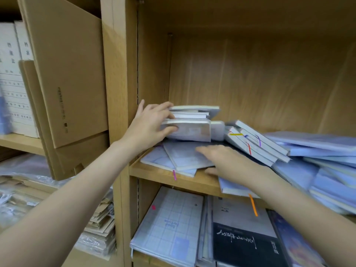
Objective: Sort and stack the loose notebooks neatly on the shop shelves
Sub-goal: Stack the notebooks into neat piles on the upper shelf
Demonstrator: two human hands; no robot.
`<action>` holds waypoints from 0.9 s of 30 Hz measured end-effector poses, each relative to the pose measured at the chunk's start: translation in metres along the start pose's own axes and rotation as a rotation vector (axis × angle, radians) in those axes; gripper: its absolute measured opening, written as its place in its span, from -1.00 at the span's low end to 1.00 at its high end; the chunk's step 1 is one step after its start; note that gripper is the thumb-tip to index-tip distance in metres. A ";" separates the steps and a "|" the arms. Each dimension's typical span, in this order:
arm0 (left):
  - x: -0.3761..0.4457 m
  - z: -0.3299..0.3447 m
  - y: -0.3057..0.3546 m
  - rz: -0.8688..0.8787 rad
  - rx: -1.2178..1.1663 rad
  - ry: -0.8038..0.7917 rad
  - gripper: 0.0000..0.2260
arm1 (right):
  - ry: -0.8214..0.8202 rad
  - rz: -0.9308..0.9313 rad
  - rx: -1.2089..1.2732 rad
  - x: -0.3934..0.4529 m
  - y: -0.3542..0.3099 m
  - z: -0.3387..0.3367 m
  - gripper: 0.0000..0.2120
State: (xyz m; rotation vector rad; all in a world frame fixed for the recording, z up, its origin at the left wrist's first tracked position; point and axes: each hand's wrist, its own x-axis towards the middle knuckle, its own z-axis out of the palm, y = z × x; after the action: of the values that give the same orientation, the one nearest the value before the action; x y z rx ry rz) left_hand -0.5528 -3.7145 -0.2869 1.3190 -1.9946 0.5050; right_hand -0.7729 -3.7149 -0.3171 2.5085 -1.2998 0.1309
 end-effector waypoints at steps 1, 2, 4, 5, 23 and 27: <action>0.000 0.001 0.000 -0.003 0.002 0.011 -0.72 | 0.017 0.029 -0.060 0.004 0.001 0.002 -0.61; 0.000 0.002 0.001 -0.013 -0.007 0.023 -0.72 | 0.032 0.050 -0.115 0.005 0.002 0.005 -0.67; 0.000 0.004 0.002 -0.024 -0.030 0.049 -0.73 | 0.027 0.053 -0.180 0.003 -0.001 0.011 -0.77; 0.001 0.005 0.001 -0.022 -0.031 0.055 -0.73 | 0.030 0.037 -0.226 0.003 -0.002 0.011 -0.80; -0.006 0.007 -0.003 0.099 0.139 0.021 -0.77 | 0.424 -0.194 -0.182 -0.091 0.026 0.004 -0.88; -0.016 0.007 -0.002 0.120 0.136 0.028 -0.81 | 0.633 -0.208 0.013 -0.130 0.033 -0.024 -0.74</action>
State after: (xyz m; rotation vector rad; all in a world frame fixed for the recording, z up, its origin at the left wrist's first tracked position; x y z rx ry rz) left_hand -0.5494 -3.7097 -0.3035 1.2698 -2.0557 0.7224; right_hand -0.8736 -3.6237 -0.3154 2.2995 -0.7763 0.8074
